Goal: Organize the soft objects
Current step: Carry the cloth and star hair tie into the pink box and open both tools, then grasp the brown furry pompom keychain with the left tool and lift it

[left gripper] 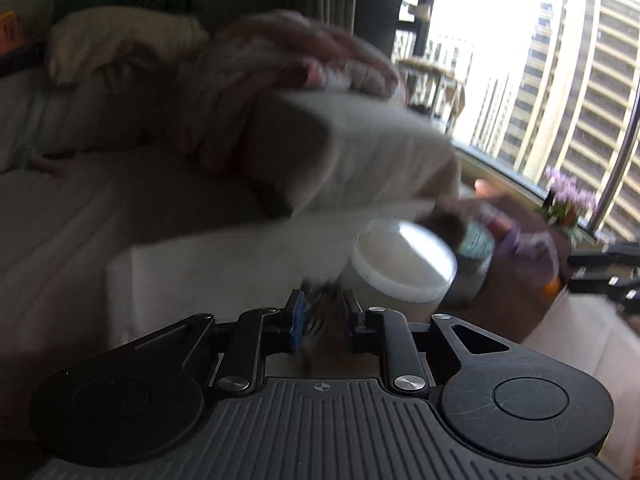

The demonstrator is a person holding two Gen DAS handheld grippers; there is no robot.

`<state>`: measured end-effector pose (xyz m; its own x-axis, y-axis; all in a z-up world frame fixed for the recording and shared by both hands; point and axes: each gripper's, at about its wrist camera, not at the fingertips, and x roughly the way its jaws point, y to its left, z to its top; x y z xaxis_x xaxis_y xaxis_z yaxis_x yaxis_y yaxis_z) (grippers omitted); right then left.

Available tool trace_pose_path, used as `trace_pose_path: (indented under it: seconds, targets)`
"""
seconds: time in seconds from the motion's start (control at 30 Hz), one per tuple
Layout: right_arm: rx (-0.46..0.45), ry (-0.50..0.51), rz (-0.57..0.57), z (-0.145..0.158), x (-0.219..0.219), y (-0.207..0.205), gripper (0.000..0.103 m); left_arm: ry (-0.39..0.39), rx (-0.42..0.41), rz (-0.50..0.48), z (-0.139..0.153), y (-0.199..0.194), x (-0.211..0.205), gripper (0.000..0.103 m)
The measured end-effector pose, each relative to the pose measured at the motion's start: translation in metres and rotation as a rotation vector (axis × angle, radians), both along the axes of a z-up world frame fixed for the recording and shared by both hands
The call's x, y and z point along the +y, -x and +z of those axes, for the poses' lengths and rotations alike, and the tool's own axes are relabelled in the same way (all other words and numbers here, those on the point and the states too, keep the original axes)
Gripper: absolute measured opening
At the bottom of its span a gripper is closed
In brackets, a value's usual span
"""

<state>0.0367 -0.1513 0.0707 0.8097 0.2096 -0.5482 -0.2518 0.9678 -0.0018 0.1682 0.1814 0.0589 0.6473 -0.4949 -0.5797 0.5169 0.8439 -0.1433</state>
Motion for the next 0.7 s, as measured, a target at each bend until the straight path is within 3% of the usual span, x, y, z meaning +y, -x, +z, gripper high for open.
trace_pose_path:
  seconds: [0.1,0.23,0.43,0.57,0.7]
  targets:
    - [0.039,0.051,0.055,-0.011,0.025,-0.001,0.048,-0.072,0.008,-0.04,-0.023,0.005,-0.004,0.021]
    - [0.035,0.125,0.087,-0.02,0.048,0.002,0.056,-0.086,0.035,-0.029,-0.039,-0.007,-0.015,0.021]
    - [0.056,0.147,0.12,-0.019,0.058,0.005,0.056,-0.19,0.008,-0.036,-0.056,-0.022,-0.03,0.023]
    - [0.052,0.159,0.123,-0.016,0.06,0.005,0.056,-0.187,-0.011,-0.02,-0.06,-0.034,-0.04,0.023]
    - [0.043,0.165,0.096,-0.006,0.062,-0.003,0.056,-0.2,-0.01,-0.002,-0.059,-0.042,-0.045,0.013]
